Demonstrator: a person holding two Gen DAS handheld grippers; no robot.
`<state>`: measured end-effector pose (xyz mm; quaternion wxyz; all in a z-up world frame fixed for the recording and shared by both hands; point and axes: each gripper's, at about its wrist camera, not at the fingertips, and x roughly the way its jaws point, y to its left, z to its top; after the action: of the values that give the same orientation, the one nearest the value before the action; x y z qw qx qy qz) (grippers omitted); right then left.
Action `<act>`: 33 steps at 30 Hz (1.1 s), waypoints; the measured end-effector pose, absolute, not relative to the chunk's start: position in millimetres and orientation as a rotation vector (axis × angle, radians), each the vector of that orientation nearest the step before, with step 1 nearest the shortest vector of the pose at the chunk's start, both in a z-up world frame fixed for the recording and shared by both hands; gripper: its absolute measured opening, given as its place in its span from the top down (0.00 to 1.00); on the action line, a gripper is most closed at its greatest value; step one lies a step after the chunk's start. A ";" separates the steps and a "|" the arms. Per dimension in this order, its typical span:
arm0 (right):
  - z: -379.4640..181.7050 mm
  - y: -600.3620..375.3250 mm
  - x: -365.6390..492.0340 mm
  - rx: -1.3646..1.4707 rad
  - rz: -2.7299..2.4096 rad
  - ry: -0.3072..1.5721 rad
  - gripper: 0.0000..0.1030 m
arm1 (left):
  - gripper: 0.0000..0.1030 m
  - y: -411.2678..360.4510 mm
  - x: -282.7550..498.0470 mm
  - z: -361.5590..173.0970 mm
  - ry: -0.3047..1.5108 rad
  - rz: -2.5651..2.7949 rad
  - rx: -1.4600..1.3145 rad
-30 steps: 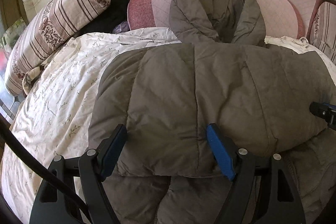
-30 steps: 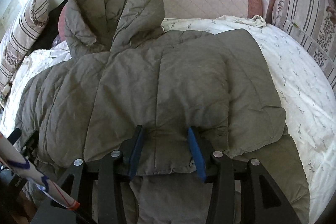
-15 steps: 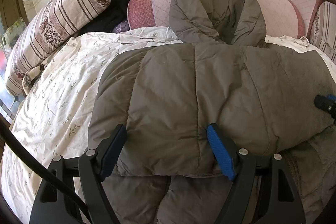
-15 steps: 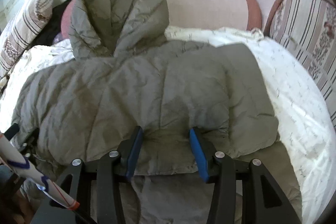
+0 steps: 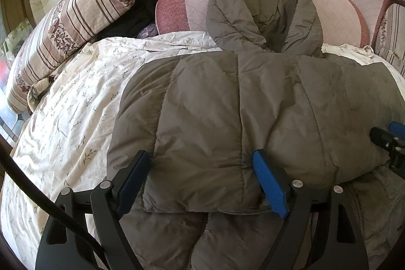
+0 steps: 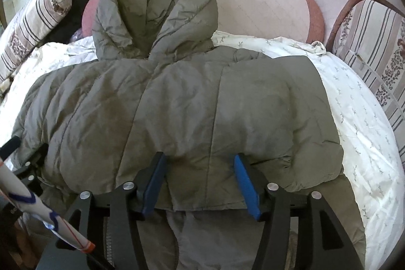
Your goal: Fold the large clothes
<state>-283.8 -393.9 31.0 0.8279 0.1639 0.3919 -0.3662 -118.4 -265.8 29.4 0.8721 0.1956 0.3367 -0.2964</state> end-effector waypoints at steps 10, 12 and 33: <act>29.6 -391.4 -281.5 0.320 -0.788 0.842 0.40 | 0.19 -265.7 -118.5 29.2 0.703 -0.620 0.409; 29.6 -391.4 -281.4 0.318 -0.788 0.843 0.40 | 0.18 -265.6 -118.3 29.1 0.702 -0.618 0.409; 28.9 -387.7 -279.1 0.281 -0.795 0.858 0.39 | 0.17 -264.4 -117.0 29.7 0.702 -0.616 0.406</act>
<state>-279.1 -387.7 28.9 0.8244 0.1320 0.4037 -0.3741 -117.0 -264.4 29.7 0.8730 0.1944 0.3361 -0.2951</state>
